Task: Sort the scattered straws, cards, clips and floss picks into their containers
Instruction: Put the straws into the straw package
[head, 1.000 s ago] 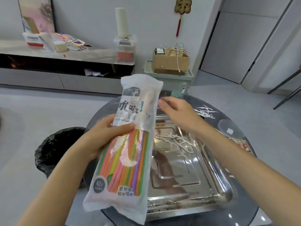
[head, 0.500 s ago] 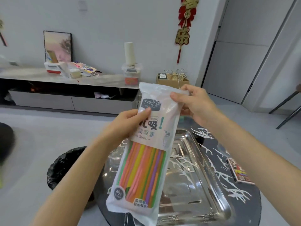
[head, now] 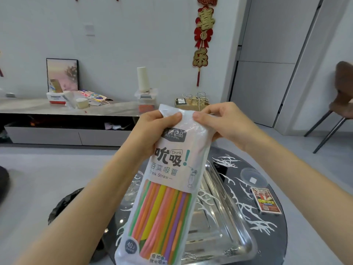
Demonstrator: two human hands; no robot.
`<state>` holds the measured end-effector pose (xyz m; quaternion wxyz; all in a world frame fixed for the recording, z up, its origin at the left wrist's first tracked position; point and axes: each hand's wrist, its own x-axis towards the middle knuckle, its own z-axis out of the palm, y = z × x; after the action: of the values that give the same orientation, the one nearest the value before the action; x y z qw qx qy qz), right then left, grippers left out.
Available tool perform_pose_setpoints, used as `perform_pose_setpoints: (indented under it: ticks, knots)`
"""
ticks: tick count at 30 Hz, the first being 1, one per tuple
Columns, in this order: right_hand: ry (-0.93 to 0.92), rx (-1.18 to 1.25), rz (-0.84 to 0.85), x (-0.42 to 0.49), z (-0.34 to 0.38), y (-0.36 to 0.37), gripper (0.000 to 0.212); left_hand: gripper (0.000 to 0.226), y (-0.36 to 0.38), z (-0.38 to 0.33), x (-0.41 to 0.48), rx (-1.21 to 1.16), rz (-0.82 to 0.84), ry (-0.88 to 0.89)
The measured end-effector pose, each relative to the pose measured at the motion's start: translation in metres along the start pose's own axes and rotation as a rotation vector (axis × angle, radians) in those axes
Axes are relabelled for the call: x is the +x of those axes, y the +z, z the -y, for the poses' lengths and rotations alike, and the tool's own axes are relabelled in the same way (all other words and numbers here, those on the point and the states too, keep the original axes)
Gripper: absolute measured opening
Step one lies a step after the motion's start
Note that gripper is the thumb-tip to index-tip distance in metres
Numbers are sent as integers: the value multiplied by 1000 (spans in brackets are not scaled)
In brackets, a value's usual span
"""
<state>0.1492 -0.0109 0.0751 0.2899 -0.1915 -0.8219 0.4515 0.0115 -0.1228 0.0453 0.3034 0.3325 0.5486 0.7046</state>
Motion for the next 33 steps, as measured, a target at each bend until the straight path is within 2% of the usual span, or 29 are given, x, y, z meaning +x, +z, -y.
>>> perform_pose_setpoints:
  ticks: [3,5,9,13,16,19,22,26,30,33]
  knots:
    - [-113,-158,-72,-3,-2,-1,19,10,5,3,-4,38,7,43]
    - [-176,-226,-92,-7,-5,-2,22,25,3,3,-6,31,70,9]
    - [-135,-173,43,-14,-7,-12,20,54,-4,0,-9,193,186,-5]
    - [-168,-185,161,-19,2,-22,13,28,-7,-16,-9,420,346,32]
    - [-219,-233,172,-22,8,-25,12,30,0,-23,-13,576,426,113]
    - [-219,-233,161,-22,9,-27,13,22,9,-21,-15,619,341,244]
    - [-175,-277,167,-22,5,-26,20,17,15,-10,-13,791,190,412]
    - [-107,-345,116,-21,-2,-22,20,17,19,-1,-15,817,133,394]
    - [-269,-525,47,-26,-4,-18,23,14,20,0,-16,768,240,341]
    - [-282,-472,19,-27,-7,-21,18,15,21,-1,-16,714,250,316]
